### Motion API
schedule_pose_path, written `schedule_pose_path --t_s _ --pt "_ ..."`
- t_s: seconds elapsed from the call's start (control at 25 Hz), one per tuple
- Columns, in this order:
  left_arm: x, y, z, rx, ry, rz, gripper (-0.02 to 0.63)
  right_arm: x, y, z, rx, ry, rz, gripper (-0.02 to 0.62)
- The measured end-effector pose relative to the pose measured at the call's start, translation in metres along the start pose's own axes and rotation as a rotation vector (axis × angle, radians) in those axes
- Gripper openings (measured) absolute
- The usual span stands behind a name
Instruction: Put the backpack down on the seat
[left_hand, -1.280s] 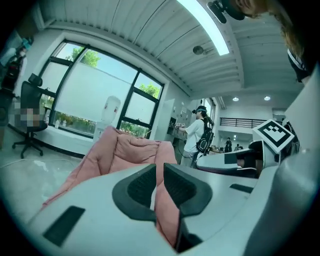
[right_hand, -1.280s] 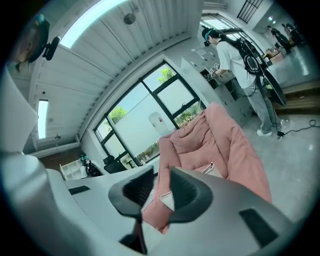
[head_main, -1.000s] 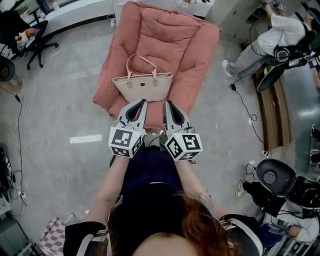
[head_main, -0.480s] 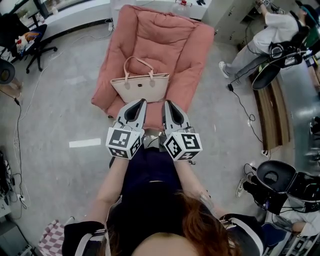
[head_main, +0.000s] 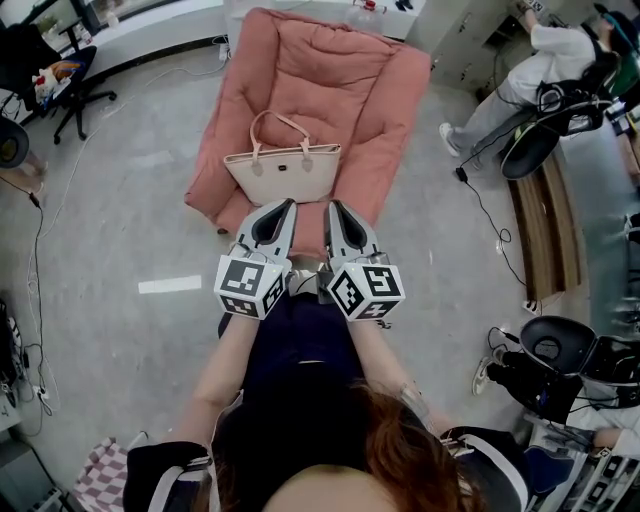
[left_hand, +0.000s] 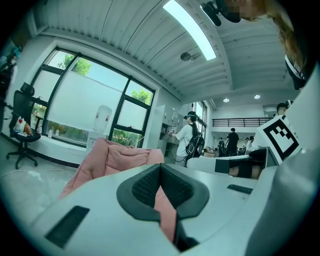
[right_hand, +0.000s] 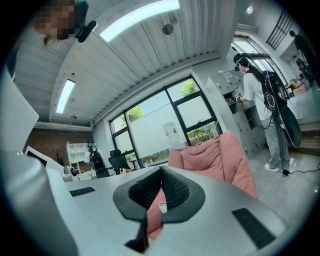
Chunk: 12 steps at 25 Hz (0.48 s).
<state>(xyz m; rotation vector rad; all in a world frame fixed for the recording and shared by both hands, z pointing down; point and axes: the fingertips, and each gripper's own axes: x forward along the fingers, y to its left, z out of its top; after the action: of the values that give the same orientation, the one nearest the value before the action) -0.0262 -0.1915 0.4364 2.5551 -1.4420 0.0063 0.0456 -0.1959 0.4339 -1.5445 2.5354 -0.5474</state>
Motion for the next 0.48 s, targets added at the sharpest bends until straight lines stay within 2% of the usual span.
schedule_pose_path --t_s 0.48 --pt "0.008 0.008 -0.003 -0.01 0.021 0.021 0.02 0.012 -0.009 0.0 0.026 0.022 0.005 0.034"
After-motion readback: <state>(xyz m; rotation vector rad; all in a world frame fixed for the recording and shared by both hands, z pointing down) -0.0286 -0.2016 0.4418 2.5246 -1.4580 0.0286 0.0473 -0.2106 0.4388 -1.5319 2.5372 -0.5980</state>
